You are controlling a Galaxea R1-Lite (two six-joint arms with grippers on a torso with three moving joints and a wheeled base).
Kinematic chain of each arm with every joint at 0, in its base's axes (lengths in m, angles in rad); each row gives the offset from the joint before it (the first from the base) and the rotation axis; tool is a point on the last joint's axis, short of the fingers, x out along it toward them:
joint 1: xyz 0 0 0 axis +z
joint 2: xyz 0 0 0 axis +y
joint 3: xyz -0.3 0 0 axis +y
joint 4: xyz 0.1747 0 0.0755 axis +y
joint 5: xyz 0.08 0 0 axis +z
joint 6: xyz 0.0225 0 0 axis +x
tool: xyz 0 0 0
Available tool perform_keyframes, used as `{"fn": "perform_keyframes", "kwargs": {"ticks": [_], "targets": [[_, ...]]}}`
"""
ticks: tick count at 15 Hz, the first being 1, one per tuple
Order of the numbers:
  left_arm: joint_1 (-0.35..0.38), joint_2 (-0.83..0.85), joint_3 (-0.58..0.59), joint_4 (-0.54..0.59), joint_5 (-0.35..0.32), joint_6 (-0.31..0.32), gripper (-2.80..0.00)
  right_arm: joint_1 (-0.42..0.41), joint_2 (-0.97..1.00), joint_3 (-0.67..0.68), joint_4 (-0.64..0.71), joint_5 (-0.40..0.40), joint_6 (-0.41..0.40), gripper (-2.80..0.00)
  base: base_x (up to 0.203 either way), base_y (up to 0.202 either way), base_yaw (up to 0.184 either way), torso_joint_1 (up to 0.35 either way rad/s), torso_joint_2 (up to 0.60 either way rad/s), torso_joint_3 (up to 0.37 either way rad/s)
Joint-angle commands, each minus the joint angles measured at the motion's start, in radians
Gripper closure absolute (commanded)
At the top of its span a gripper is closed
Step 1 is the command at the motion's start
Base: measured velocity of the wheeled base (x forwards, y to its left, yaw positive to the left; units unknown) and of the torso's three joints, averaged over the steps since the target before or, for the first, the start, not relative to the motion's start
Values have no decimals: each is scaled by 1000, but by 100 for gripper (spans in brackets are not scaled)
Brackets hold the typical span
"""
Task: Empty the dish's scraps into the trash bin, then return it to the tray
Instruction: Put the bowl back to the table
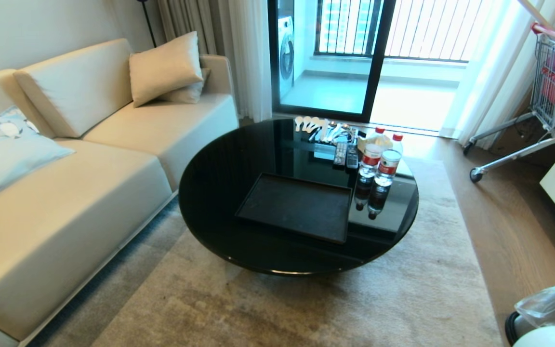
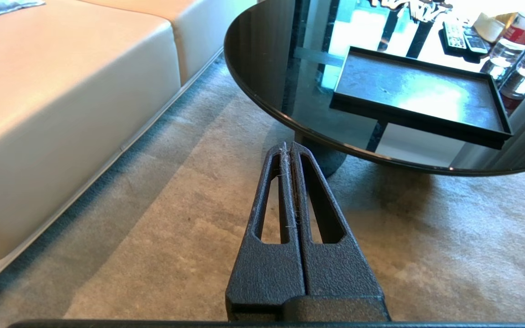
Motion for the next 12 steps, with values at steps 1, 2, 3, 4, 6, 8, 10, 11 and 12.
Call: {"fn": "perform_keyframes", "kwargs": {"ticks": [1, 2, 3, 4, 6, 8, 10, 11, 12], "targets": [[0, 0, 0, 0, 0, -1, 0, 0, 2, 0, 0, 1, -2, 0, 0, 0, 0, 0, 0, 0], [0, 0, 0, 0, 0, 0, 0, 0, 2, 0, 0, 1, -2, 0, 0, 0, 0, 0, 0, 0], [0, 0, 0, -1, 0, -1, 0, 0, 2, 0, 0, 1, -1, 0, 0, 0, 0, 0, 0, 0], [0, 0, 0, 0, 0, -1, 0, 0, 2, 0, 0, 1, -2, 0, 0, 0, 0, 0, 0, 0], [0, 0, 0, 0, 0, -1, 0, 0, 1, 0, 0, 1, -2, 0, 0, 0, 0, 0, 0, 0], [0, 0, 0, 0, 0, 0, 0, 0, 0, 0, 0, 1, -1, 0, 0, 0, 0, 0, 0, 0], [0, 0, 0, 0, 1, -1, 0, 0, 0, 0, -2, 1, -2, 0, 0, 0, 0, 0, 0, 0], [0, 0, 0, 0, 0, -1, 0, 1, 1, 0, 0, 1, -1, 0, 0, 0, 0, 0, 0, 0], [0, 0, 0, 0, 0, -1, 0, 0, 1, 0, 0, 1, 0, 0, 133, 0, -1, -2, 4, 8]]}}
